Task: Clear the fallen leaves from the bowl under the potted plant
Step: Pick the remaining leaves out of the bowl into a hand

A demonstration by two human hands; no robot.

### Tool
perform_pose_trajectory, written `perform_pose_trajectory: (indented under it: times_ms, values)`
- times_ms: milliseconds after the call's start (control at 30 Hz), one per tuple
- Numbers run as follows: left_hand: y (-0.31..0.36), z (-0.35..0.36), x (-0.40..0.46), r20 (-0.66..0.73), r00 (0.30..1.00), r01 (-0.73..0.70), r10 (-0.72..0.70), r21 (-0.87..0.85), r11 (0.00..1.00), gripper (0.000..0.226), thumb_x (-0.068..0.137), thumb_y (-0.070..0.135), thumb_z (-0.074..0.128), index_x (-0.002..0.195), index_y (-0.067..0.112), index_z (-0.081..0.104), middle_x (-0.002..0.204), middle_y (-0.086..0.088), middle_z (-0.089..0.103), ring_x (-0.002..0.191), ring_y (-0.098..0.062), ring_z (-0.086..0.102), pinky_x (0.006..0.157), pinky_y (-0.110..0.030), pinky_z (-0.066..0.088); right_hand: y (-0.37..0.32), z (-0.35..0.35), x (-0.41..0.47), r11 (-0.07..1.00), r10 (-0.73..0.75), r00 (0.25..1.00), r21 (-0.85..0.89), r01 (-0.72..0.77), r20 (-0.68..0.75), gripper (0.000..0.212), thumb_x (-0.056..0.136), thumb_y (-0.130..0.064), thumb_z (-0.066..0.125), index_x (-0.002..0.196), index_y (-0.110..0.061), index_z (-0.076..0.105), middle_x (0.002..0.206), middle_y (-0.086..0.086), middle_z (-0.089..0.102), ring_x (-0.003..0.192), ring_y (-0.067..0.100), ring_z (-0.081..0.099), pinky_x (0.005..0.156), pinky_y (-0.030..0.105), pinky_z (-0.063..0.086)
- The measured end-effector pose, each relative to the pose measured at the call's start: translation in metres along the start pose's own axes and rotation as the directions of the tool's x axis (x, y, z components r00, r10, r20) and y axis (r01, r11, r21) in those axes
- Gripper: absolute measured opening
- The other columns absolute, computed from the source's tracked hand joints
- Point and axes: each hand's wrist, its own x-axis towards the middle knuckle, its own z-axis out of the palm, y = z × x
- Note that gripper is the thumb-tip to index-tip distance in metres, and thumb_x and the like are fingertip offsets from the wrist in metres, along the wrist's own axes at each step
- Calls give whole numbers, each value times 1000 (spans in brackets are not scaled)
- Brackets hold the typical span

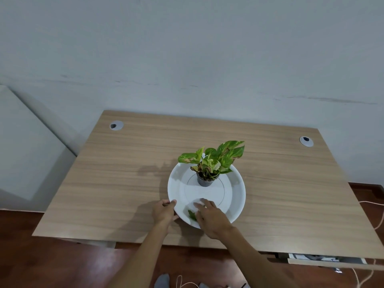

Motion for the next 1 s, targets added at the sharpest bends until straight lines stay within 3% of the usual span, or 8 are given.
perform_pose_trajectory:
  times_ms: [167,300,400,567,733,867,933,1000]
  values:
    - [-2,1,3,0,1000,-5,5,5,1000,21,89,8,66,106,-3,60,104,-21,68,93,-32,67,69,-39,59,0,8,-13,970,-196,971,-122,212,136,86,89,-69,1,148,-17,37,157,4,34,146,23,28,117,39,26]
    - [-3,2,2,-3,1000,-18,18,-6,1000,17,89,8,66,102,-1,59,101,-18,66,87,-28,65,74,-41,59,16,2,-23,975,-210,976,-66,214,52,48,101,-53,28,133,-26,52,133,-3,59,120,20,54,103,38,45]
    - [-2,3,-2,-14,1000,-23,22,-29,999,15,89,8,65,100,1,58,97,-15,63,88,-27,63,76,-42,58,25,-5,-16,1000,-22,996,-14,21,-92,36,101,-39,37,126,-22,56,125,2,56,114,22,50,94,41,50]
    - [-2,4,-6,-15,1000,-20,19,-46,999,12,90,6,64,100,2,58,95,-13,62,83,-23,62,76,-42,57,17,4,0,949,310,950,-67,-307,38,62,88,-59,48,137,-23,36,132,7,37,122,31,37,98,46,44]
    - [-1,4,-7,-22,1000,-18,18,-31,999,11,91,8,63,99,4,58,99,-15,64,87,-27,64,76,-41,58,-8,15,13,915,398,916,58,-400,38,66,86,-52,59,136,-19,33,131,10,33,122,37,32,97,45,43]
    - [3,3,-10,-3,1000,-5,5,-48,999,12,92,6,62,102,2,58,94,-12,63,87,-27,62,76,-41,57,-13,23,20,961,278,957,-20,-277,83,44,95,-22,52,135,-9,41,134,12,36,122,38,34,92,36,41]
    - [2,2,-7,7,1000,12,-12,-38,999,15,91,7,63,104,1,59,99,-16,66,87,-28,64,77,-43,59,-5,29,18,988,144,986,-73,-138,86,30,94,-12,47,123,-6,52,130,13,43,116,36,40,78,28,35]
    - [1,1,-5,8,1000,15,-15,-23,1000,16,91,7,64,105,0,59,100,-17,66,86,-28,65,77,-43,59,5,30,13,993,33,996,-115,-23,84,20,92,-6,47,108,-7,57,120,12,49,110,32,43,79,30,33]
